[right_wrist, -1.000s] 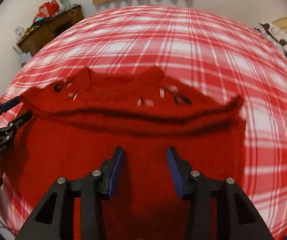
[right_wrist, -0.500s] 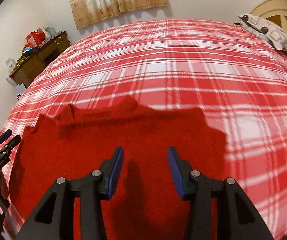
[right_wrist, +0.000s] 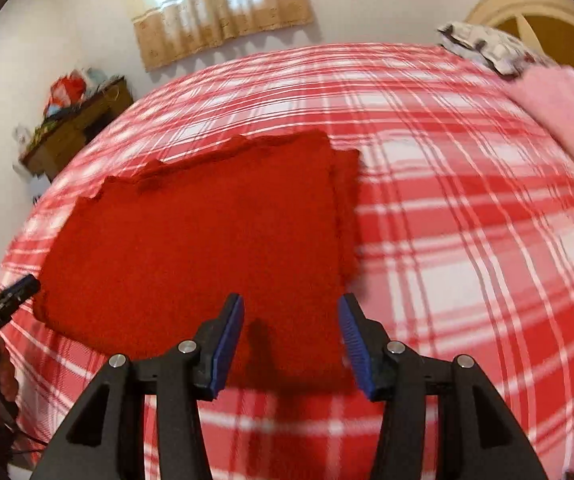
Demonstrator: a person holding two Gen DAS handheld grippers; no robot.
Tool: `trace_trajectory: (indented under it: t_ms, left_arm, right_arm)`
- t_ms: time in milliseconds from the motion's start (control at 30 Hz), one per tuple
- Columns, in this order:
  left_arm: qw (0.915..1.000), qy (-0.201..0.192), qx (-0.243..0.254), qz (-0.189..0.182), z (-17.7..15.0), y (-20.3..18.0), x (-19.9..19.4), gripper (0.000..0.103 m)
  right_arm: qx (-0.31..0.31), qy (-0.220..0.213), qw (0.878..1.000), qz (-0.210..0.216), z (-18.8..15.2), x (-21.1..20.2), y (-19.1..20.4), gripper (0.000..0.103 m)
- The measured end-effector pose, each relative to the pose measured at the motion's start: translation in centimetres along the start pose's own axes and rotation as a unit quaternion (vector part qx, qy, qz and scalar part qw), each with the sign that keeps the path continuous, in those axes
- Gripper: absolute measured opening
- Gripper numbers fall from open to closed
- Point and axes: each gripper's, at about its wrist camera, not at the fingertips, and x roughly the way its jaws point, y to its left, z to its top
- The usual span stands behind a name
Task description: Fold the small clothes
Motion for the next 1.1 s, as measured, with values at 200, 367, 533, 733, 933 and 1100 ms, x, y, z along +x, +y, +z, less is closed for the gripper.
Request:
trace_trajectory:
  t_ms: [200,367,533,733,933,1100]
  left_arm:
    - [0.9992,0.005,-0.002,-0.041,-0.6,-0.8,-0.1,0.057]
    - [0.9987,0.017,-0.008,-0.046,-0.8,-1.2,0.9,0.042]
    - [0.997,0.034,-0.038,-0.058,-1.3,-0.5,2.0,0.042]
    - [0.9966,0.032,-0.026,-0.071,-1.4,-0.6,2.0,0.018]
    - [0.996,0.025,-0.022,-0.083,-1.7,0.0,0.6,0.007]
    - [0.9946,0.042,-0.02,-0.093,-2.3,0.4,0.6,0.007]
  right_arm:
    - [0.022,-0.021,1.0,-0.004,0.1,-0.8,-1.6,0.051]
    - [-0.006,-0.015,1.0,0.004,-0.3,-0.1,-0.6,0.05]
    - [-0.029,-0.019,0.999,0.002,-0.6,0.0,0.0,0.034]
    - [-0.05,0.006,0.999,-0.006,-1.4,0.9,0.4,0.007]
    - [-0.055,-0.01,0.998,-0.003,-2.2,-1.5,0.1,0.006]
    - [-0.051,0.011,0.999,-0.011,-3.5,-0.6,-0.6,0.006]
